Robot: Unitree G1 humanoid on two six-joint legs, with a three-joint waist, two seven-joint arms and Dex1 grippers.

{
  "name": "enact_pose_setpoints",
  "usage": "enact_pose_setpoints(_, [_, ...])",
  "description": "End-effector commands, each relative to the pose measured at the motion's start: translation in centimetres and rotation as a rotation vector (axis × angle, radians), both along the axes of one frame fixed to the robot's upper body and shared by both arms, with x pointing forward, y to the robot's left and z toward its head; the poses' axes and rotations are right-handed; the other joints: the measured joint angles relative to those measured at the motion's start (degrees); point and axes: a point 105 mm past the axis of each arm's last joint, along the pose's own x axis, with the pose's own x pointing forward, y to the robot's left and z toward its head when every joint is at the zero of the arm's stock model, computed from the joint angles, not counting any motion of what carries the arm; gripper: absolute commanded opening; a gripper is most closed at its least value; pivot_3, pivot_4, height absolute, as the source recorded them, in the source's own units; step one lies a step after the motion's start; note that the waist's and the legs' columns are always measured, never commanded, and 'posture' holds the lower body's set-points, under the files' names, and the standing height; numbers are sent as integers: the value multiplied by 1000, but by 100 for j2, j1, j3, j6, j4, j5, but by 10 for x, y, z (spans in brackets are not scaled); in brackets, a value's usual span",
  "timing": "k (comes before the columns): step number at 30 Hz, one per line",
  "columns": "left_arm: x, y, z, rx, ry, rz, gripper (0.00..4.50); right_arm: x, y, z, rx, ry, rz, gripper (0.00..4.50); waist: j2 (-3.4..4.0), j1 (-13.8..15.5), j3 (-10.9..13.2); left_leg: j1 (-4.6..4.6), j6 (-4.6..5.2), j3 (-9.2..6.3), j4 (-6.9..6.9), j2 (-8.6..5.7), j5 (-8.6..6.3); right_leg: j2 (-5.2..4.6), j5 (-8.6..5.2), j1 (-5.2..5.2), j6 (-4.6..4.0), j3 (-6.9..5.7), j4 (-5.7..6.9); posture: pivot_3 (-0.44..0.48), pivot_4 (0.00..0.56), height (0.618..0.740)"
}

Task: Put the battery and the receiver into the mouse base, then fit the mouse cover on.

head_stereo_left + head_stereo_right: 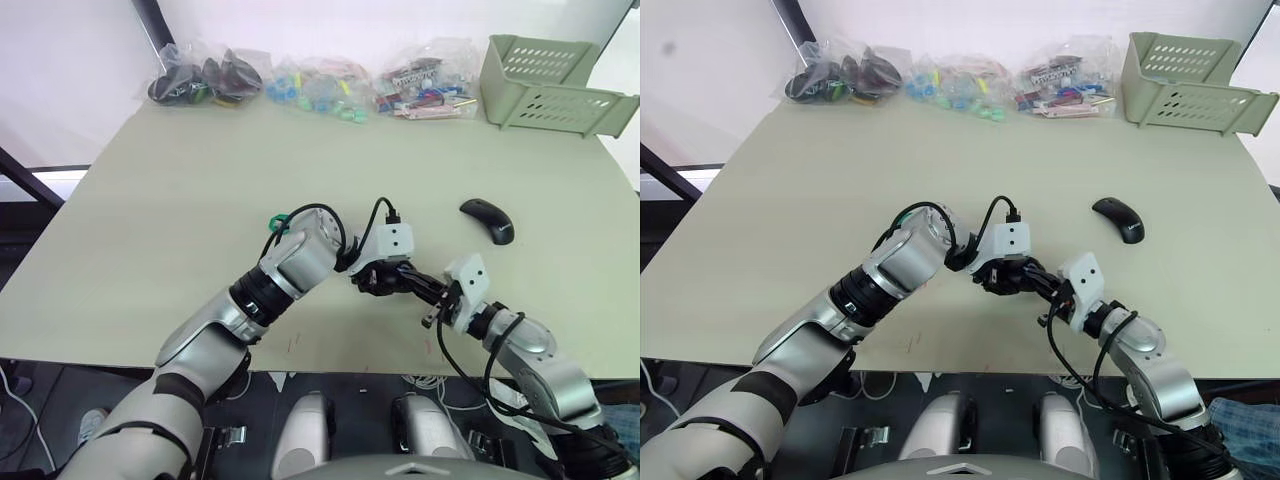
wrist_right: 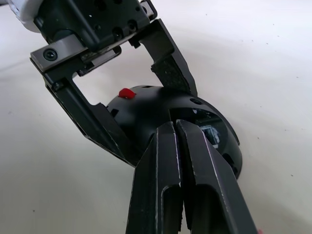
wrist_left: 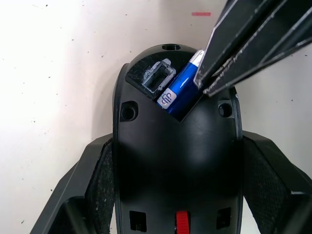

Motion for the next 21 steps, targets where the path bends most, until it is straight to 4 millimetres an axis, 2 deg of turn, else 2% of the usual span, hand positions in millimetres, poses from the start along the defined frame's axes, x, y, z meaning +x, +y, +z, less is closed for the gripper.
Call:
enact_pose_setpoints(1, [-5,2,-21,50,38,14,2956,-4,-4,-34,22,149,-34,76,-1,-5,-4,2,0,0,0,0,0,0,0,1,-1,0,2,0,150,740])
enact_pose_setpoints(3, [-5,1,-21,49,38,14,2956,-5,-2,-45,54,208,-45,76,-3,-15,-6,18,0,-1,1,1,0,1,-5,16,-7,1,1,0,150,740])
enact_pose_setpoints(7, [-4,1,-22,50,39,14,2956,-3,0,-53,92,246,-61,76,-6,-33,-5,89,0,0,-5,6,0,1,-19,74,-3,7,-1,0,150,740])
enact_pose_setpoints(14, [-4,0,-22,49,41,13,2956,11,-11,-46,164,259,-139,76,-6,-43,-7,111,0,-1,-5,12,0,0,-18,93,-4,10,1,0,150,740])
enact_pose_setpoints(21, [-4,1,-24,49,45,18,2956,16,-16,-37,220,259,-178,76,-6,-42,-7,111,0,0,-5,18,0,-3,-17,93,-4,13,1,0,150,740])
